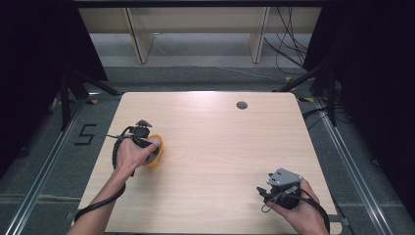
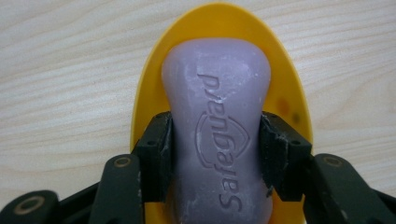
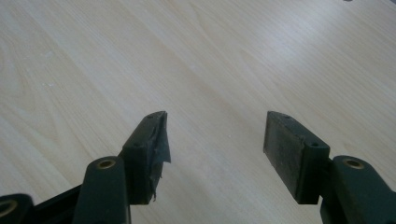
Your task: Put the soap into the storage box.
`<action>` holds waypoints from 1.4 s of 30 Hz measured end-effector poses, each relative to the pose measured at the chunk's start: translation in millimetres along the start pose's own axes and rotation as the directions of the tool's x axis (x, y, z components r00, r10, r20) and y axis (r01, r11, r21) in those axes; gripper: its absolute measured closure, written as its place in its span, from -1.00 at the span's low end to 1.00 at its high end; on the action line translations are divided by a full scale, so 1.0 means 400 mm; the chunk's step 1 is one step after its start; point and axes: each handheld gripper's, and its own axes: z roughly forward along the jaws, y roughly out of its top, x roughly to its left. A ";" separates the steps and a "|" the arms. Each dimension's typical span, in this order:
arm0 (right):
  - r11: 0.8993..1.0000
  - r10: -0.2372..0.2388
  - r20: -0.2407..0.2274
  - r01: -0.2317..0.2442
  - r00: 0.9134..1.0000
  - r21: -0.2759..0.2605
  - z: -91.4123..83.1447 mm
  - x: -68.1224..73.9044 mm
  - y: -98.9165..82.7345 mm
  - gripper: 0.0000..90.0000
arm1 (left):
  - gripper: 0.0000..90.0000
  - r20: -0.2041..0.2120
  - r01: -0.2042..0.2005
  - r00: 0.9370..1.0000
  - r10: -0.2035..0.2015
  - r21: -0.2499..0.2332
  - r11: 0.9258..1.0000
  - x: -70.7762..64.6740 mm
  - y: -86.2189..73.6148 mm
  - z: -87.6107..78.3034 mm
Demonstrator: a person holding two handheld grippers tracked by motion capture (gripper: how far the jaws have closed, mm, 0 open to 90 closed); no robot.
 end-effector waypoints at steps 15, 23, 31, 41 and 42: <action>1.000 0.000 -0.002 0.000 1.000 0.000 -0.001 0.001 0.000 -0.10 | 0.06 -0.003 -0.029 1.000 0.029 -0.019 0.999 -0.004 0.000 0.000; 1.000 -0.002 -0.001 0.002 1.000 0.000 0.000 0.001 0.000 -0.11 | 0.04 -0.006 -0.035 0.999 0.034 -0.057 0.998 -0.006 0.003 -0.030; 1.000 0.009 -0.002 -0.009 1.000 0.000 0.000 0.004 0.000 -0.11 | -0.03 0.007 -0.068 0.998 0.069 -0.085 0.994 -0.007 -0.008 -0.066; 1.000 0.001 -0.002 -0.001 1.000 -0.002 0.000 0.001 0.000 -0.12 | -0.13 0.034 -0.117 0.991 0.126 -0.194 0.974 -0.004 -0.036 -0.109; 1.000 0.000 -0.001 0.000 1.000 -0.002 0.000 0.001 0.000 -0.12 | -0.14 0.036 -0.117 0.991 0.127 -0.209 0.971 -0.004 -0.040 -0.112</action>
